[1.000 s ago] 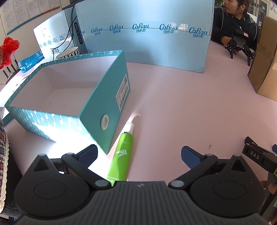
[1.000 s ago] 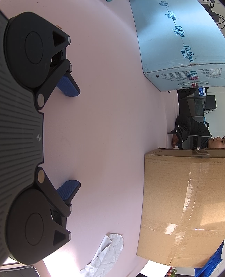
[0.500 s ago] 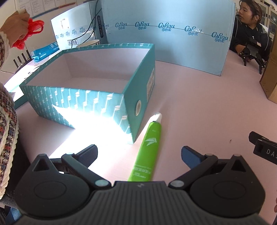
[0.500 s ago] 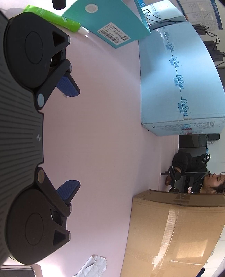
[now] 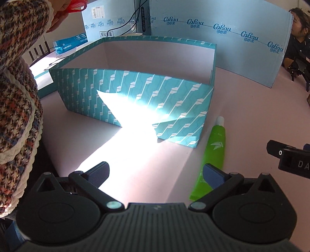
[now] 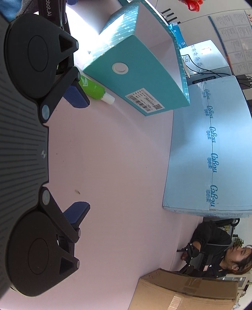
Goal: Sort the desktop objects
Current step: 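Move the right gripper toward the green tube beside the teal box, then close the right gripper on the green tube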
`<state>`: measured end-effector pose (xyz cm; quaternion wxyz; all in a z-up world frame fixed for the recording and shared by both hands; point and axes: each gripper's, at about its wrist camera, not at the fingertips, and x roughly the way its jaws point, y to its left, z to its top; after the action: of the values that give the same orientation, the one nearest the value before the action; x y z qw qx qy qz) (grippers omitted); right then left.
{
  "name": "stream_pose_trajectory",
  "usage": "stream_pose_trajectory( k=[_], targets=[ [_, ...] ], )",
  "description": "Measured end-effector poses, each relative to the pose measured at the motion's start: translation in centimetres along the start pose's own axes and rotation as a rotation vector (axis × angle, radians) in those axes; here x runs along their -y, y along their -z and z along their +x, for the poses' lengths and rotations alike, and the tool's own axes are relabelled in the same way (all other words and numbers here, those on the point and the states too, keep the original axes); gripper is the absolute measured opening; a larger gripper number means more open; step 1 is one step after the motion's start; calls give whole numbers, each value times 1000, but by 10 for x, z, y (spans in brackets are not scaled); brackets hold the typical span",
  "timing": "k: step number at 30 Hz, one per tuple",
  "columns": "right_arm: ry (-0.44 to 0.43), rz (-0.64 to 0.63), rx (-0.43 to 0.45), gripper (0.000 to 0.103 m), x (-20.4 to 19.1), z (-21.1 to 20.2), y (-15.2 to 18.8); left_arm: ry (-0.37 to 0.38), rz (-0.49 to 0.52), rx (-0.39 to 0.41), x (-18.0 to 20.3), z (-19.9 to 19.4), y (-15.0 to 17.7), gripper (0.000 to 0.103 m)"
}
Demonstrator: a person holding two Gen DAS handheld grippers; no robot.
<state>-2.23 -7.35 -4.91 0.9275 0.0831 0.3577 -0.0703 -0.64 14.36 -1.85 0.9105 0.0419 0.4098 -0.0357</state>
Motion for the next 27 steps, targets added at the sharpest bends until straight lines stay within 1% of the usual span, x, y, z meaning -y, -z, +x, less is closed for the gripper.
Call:
stream_pose_trajectory(
  k=[3,6,9,11,12,14,16,17,18,20,24,26,27],
  targets=[
    [-42,-29,-31,103,-17,9,-2,8,16,7,-7,1,4,103],
    [-80,-52,-57,103,-31,17,-5,15,9,3,-14,4,4,103],
    [-77,-76,-63,99,-45,23,-8,6,8,3,-20,6,4,103],
    [-95,-87,-79,92,-52,27,-10,-5,10,3,-23,8,5,103],
    [-110,-92,-89,90,-56,31,-11,-7,10,1,-24,9,5,103],
    [-125,-107,-108,82,-63,37,-12,-3,8,-1,-26,8,6,103],
    [-129,-110,-121,79,-68,41,-11,-9,8,-2,-27,8,7,103],
    [-132,-111,-127,73,-71,42,-11,-9,9,-2,-28,8,7,103],
    [-135,-113,-134,70,-73,43,-11,-7,12,-1,-28,8,7,103],
    [-133,-122,-143,59,-77,45,-10,-12,16,1,-28,8,8,103],
    [-145,-139,-150,48,-85,48,-9,-19,18,-2,-27,8,8,103],
    [-162,-135,-158,39,-88,50,-9,-21,21,-4,-26,8,9,103],
    [-171,-128,-161,38,-88,50,-8,-22,24,-4,-26,8,9,103]
  ],
)
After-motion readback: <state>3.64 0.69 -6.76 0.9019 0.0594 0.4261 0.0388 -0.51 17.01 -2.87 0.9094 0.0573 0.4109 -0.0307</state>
